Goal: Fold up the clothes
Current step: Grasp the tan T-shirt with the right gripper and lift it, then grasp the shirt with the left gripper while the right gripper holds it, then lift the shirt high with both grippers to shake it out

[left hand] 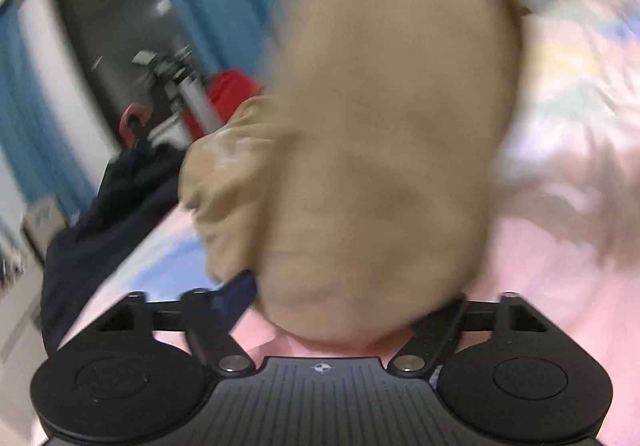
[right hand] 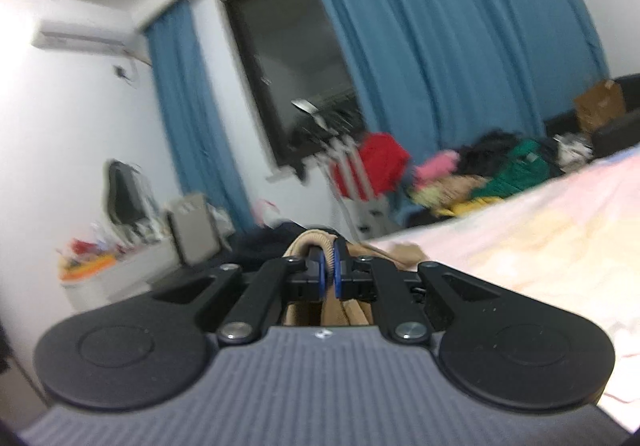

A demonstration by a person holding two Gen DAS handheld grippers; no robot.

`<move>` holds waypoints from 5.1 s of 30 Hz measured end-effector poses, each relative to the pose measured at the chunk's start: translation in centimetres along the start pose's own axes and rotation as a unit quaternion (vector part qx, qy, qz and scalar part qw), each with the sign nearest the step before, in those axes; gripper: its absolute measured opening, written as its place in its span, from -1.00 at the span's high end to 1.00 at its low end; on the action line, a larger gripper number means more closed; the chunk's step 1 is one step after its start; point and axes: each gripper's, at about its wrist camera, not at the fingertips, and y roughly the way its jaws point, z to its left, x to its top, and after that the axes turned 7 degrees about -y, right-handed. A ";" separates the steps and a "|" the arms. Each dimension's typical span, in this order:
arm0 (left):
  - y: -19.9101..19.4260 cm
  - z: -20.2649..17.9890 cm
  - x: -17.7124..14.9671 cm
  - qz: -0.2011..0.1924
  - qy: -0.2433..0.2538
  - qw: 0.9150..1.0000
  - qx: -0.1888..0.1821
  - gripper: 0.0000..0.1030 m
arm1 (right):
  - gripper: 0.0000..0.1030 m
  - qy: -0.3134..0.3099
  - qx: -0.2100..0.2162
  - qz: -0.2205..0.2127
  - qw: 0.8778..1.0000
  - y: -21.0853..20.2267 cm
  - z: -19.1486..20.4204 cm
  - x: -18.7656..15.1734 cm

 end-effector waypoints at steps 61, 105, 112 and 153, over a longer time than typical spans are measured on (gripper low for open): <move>-5.7 23.5 -0.9 0.153 -0.381 0.911 0.036 -0.26 | 0.79 0.052 -0.045 0.146 0.987 1.7 3.5 -5.1; -16.5 6.5 1.6 -0.180 -0.070 0.966 0.169 -0.91 | 0.78 0.084 -0.056 0.037 0.994 -0.5 2.3 -4.1; -9.9 4.4 0.6 -0.037 0.027 0.981 0.191 -0.91 | 0.75 0.057 -0.094 -0.018 0.994 -1.6 2.3 -3.1; -24.2 18.5 18.5 -0.286 -0.253 0.894 0.236 -1.00 | -0.39 0.015 -0.159 -0.118 0.980 -2.4 6.0 11.1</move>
